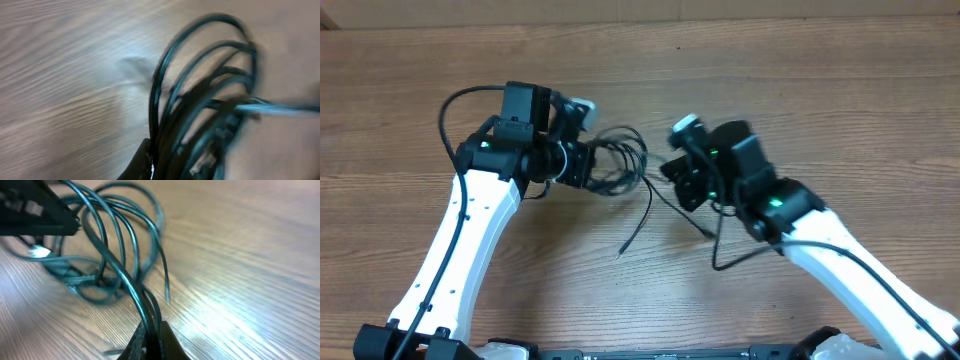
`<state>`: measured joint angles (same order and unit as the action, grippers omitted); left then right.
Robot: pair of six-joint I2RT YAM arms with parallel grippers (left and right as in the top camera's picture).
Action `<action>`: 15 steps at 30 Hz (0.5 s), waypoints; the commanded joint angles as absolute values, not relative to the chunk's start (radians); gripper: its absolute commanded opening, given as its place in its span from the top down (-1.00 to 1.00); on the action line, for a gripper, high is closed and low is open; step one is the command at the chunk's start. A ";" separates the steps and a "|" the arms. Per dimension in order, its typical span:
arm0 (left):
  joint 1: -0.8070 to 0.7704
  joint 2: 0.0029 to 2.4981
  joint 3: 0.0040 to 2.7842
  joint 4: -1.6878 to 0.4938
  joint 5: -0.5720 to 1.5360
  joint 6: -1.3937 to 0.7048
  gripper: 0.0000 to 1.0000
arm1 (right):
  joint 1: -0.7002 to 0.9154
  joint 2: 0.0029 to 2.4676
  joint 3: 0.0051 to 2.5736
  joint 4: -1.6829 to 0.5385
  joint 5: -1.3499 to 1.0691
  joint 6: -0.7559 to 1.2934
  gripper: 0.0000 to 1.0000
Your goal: Untangle cables
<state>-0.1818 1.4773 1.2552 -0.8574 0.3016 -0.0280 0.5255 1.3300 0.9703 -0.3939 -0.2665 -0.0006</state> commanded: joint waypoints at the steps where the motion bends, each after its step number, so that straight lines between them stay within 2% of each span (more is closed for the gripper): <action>1: -0.148 1.466 1.259 -0.824 0.051 -0.359 0.90 | 0.494 1.199 0.989 -0.413 -0.300 0.057 0.92; 8: -0.123 1.466 1.259 -0.774 0.020 -0.558 0.91 | 0.400 1.079 0.989 -0.456 -0.218 0.189 0.93; 15: -0.124 1.466 1.259 -0.799 -0.025 -0.771 0.92 | 0.322 1.083 0.987 -0.439 -0.218 0.364 0.92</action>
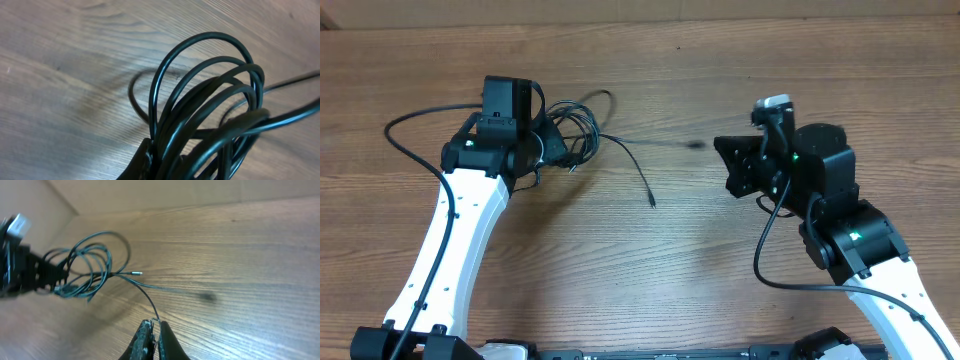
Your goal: Untangle cables
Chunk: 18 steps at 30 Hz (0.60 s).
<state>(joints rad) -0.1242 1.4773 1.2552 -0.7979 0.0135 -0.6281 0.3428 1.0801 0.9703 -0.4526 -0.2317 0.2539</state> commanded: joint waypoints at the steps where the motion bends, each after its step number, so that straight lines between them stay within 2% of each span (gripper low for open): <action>1: -0.124 1.466 1.259 -0.796 -0.025 -0.765 0.92 | 0.319 1.088 0.987 -0.435 -0.223 0.374 0.92; 4: -0.125 1.466 1.259 -0.774 0.019 -0.608 0.91 | 0.329 1.111 0.987 -0.431 -0.262 0.364 0.58; 8: -0.125 1.466 1.259 -0.759 0.168 -0.331 0.92 | 0.347 1.151 0.987 -0.429 -0.310 0.362 0.39; 10: -0.125 1.466 1.259 -0.770 0.241 -0.214 0.91 | 0.358 1.176 0.987 -0.418 -0.358 0.357 0.17; 12: -0.125 1.466 1.259 -0.789 0.286 -0.121 0.91 | 0.372 1.205 0.987 -0.398 -0.423 0.281 0.07; 14: -0.125 1.466 1.259 -0.807 0.308 -0.049 0.91 | 0.389 1.227 0.987 -0.385 -0.500 0.159 0.04; 18: -0.125 1.466 1.259 -0.839 0.319 0.068 0.92 | 0.426 1.267 0.987 -0.368 -0.545 -0.031 -0.45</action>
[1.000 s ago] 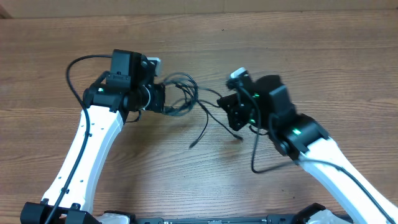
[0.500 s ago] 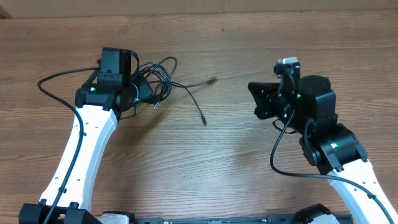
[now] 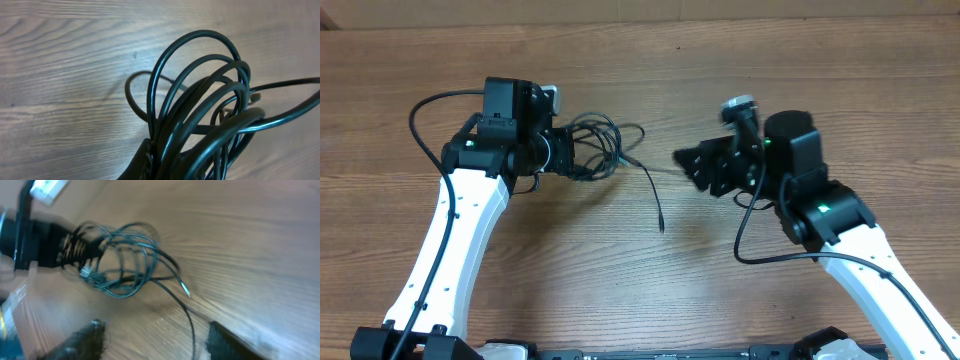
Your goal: Untangle cables
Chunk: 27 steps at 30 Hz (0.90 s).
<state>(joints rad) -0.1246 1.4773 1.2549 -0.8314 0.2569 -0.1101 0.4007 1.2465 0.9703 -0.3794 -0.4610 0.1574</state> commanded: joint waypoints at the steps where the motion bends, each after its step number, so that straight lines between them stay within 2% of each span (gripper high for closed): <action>1: -0.125 1.466 1.259 -0.845 0.319 0.090 0.91 | 0.433 1.276 0.987 -0.362 -0.545 -0.057 -0.52; 2: -0.125 1.466 1.259 -0.850 0.319 0.107 0.92 | 0.437 1.282 0.987 -0.358 -0.545 -0.070 -0.59; 7: -0.125 1.466 1.259 -0.862 0.320 0.109 0.92 | 0.456 1.306 0.987 -0.316 -0.545 -0.081 -0.64; 16: -0.125 1.466 1.259 -0.867 0.351 0.108 0.92 | 0.477 1.318 0.987 -0.240 -0.545 -0.081 -0.55; 19: -0.125 1.466 1.259 -0.875 0.368 0.108 0.92 | 0.478 1.318 0.987 -0.236 -0.545 -0.081 -0.44; 21: -0.125 1.466 1.259 -0.884 0.370 0.101 0.91 | 0.478 1.318 0.987 -0.236 -0.545 -0.080 -0.03; 22: -0.125 1.466 1.259 -0.889 0.371 0.100 0.91 | 0.478 1.318 0.987 -0.236 -0.545 -0.080 0.29; 23: -0.125 1.466 1.259 -0.894 0.371 0.100 0.91 | 0.478 1.318 0.987 -0.237 -0.545 -0.080 0.53; 25: -0.125 1.466 1.259 -0.903 0.371 0.090 0.91 | 0.478 1.318 0.987 -0.237 -0.545 -0.080 0.90; 27: -0.125 1.466 1.259 -0.913 0.371 0.081 0.91 | 0.478 1.318 0.987 -0.237 -0.561 -0.080 0.92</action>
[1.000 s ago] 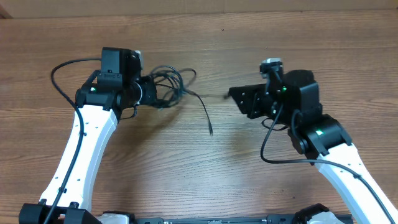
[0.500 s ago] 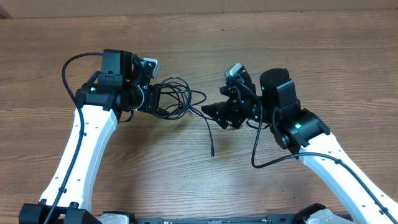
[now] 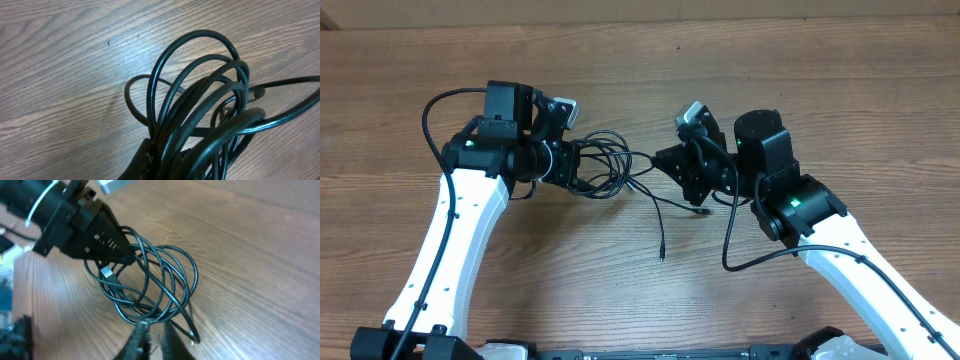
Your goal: Untangle cables
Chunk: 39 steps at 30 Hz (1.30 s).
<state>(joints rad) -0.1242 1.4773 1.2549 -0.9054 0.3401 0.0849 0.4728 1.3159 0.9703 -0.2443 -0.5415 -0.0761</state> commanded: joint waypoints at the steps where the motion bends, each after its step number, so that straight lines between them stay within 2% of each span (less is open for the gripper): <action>1: -0.125 1.466 1.259 -0.916 0.372 0.081 0.91 | 0.478 1.318 0.987 -0.237 -0.575 -0.080 0.92; 10: -0.125 1.466 1.259 -0.913 0.427 0.083 0.91 | 0.478 1.318 0.987 -0.237 -0.659 -0.080 0.92; 14: -0.125 1.466 1.258 -0.917 0.432 0.088 0.92 | 0.478 1.319 0.987 -0.236 -0.668 -0.081 0.69; 20: -0.125 1.466 1.258 -0.920 0.546 0.190 0.92 | 0.478 1.349 0.987 -0.218 -0.669 -0.114 0.46; 27: -0.125 1.466 1.258 -0.920 0.578 0.204 0.92 | 0.524 1.384 0.987 -0.144 -0.641 -0.115 0.27; 39: -0.125 1.466 1.258 -0.923 0.577 0.204 0.92 | 0.616 1.448 0.987 -0.113 -0.373 -0.167 0.27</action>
